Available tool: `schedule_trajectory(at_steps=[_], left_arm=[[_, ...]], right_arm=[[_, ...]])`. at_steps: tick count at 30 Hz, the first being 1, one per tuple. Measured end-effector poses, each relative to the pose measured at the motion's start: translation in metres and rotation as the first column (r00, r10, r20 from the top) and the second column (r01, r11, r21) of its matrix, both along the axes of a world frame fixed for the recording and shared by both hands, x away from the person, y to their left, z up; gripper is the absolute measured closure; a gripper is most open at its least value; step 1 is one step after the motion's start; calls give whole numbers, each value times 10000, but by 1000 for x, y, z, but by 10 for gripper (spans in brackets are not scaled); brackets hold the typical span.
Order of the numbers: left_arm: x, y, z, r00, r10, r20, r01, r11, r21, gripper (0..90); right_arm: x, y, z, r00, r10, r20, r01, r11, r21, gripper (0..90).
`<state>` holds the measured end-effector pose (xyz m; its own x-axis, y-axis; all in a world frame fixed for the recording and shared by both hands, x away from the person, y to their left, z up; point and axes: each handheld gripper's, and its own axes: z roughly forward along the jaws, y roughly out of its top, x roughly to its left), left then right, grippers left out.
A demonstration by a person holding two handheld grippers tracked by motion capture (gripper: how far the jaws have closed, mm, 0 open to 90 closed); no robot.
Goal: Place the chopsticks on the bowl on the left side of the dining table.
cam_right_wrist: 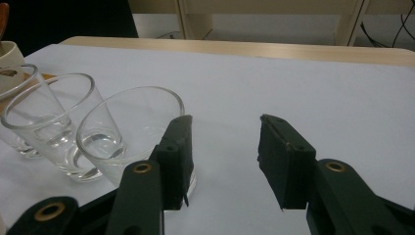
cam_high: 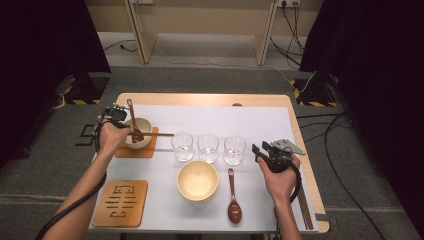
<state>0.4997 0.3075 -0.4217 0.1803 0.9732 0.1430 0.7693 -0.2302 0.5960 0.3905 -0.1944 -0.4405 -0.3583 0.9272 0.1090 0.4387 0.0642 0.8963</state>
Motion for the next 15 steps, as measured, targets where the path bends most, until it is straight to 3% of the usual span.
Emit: schedule_trajectory(at_steps=[9,15], left_arm=[[-1,1,-1,10000,-60,-52,60,10000,5,893],[0,3,1,9997,-153,184,154,9999,-76,889]], right_arm=[[0,0,0,10000,2,18,-2,10000,-16,566],[0,0,1,10000,-3,34,3,10000,-26,565]])
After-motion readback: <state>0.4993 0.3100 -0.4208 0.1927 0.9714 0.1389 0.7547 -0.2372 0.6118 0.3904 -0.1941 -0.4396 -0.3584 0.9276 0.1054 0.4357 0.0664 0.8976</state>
